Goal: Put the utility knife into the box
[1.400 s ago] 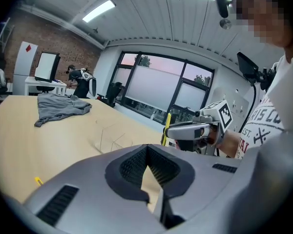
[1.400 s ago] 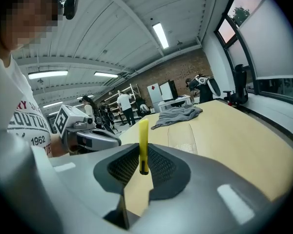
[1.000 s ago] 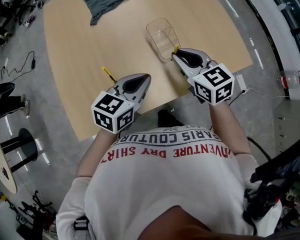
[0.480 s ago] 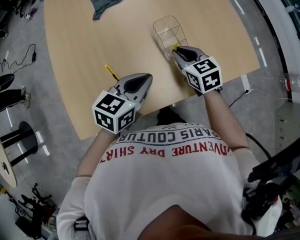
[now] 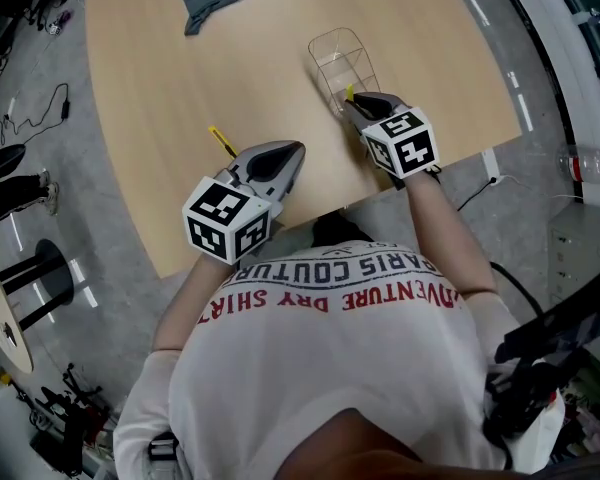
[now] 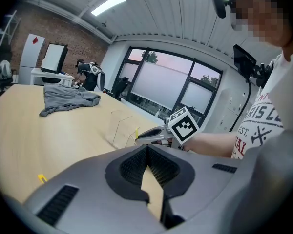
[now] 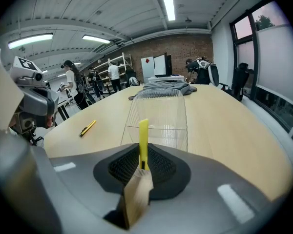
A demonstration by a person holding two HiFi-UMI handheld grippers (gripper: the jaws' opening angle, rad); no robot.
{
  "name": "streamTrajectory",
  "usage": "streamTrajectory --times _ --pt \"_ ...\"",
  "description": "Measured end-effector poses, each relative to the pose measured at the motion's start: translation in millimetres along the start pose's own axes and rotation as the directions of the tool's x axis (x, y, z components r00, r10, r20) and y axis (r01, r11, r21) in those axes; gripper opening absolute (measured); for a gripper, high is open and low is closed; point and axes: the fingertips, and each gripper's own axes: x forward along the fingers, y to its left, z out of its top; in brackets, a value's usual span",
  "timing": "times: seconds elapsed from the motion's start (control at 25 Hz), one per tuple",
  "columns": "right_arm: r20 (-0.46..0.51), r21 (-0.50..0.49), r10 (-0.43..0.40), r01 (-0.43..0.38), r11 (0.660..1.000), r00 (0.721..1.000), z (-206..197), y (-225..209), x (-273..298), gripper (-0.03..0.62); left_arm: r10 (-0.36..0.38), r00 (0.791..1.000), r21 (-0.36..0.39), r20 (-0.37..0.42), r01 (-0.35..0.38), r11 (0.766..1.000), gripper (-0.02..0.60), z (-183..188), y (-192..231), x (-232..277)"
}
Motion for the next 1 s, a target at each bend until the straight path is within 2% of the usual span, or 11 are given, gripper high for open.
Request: streamTrajectory --times 0.52,0.8,0.88,1.0 --pt "-0.008 0.032 0.024 -0.024 0.999 1.000 -2.9 4.0 -2.6 0.054 0.012 1.000 -0.002 0.005 -0.012 1.000 0.002 -1.3 -1.8 -7.7" --pt "0.112 0.046 -0.069 0.065 0.997 0.991 24.2 -2.0 -33.1 0.063 0.011 0.999 0.025 0.031 -0.012 1.000 0.002 8.7 -6.4 -11.2" --pt "0.183 0.056 -0.022 0.012 0.998 0.983 30.8 11.4 -50.7 0.060 0.005 0.999 0.035 0.038 -0.006 0.999 0.002 8.1 -12.0 -9.5" --pt "0.290 0.041 0.126 -0.144 0.989 0.949 40.0 47.8 -79.9 0.002 -0.007 0.999 0.051 0.052 0.005 0.999 0.002 10.7 -22.5 -8.6"
